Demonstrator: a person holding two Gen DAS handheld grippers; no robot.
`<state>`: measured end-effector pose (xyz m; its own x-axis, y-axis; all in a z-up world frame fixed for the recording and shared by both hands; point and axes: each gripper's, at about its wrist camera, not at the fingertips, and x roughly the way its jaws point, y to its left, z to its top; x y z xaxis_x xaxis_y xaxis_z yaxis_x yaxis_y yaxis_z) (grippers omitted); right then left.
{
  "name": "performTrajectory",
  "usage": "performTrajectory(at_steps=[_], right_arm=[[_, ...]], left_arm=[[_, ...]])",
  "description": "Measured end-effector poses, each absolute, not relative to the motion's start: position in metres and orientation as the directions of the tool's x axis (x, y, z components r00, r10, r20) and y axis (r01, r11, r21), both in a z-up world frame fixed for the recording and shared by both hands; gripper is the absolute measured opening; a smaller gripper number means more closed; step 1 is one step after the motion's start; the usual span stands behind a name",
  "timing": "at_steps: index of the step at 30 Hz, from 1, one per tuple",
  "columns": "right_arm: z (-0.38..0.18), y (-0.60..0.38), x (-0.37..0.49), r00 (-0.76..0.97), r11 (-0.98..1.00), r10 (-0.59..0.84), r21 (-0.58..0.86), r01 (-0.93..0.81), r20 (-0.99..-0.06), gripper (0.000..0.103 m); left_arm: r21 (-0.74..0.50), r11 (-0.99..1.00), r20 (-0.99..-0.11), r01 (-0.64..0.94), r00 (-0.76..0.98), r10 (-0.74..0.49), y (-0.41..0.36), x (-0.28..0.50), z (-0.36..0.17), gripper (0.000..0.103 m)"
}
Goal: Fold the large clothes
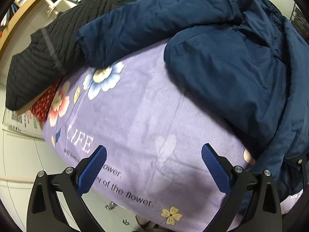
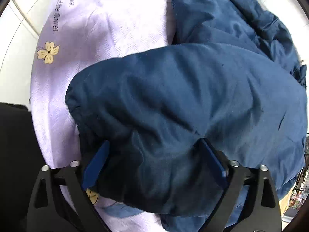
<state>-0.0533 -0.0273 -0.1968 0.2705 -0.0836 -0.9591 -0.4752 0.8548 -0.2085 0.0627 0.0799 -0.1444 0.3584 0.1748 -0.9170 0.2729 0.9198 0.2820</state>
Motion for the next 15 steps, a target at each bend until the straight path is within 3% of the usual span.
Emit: performTrajectory(at_steps=[2,3,9,15], right_arm=[[-0.182,-0.037,-0.055,0.292,0.884,-0.058,-0.185,-0.429,-0.955,0.023],[-0.169,-0.051,-0.054,0.294,0.915,-0.004,-0.122,-0.385,-0.956,0.014],[-0.085,-0.138,-0.067,0.463,0.994,0.037,-0.014,-0.106,-0.886,0.010],[0.021,-0.291,-0.111,0.640,0.942,-0.206,0.027,0.335,-0.740,0.009]], left_arm=[[0.284,0.922,-0.917,0.263,0.356,0.181,0.084,0.060,-0.144,0.097],[0.285,0.923,-0.917,0.257,0.353,0.184,0.086,0.058,-0.145,0.097],[0.289,0.925,-0.919,0.248,0.341,0.196,0.082,0.052,-0.147,0.097],[0.294,0.912,-0.917,0.286,0.355,0.184,0.054,0.049,-0.146,0.097]])
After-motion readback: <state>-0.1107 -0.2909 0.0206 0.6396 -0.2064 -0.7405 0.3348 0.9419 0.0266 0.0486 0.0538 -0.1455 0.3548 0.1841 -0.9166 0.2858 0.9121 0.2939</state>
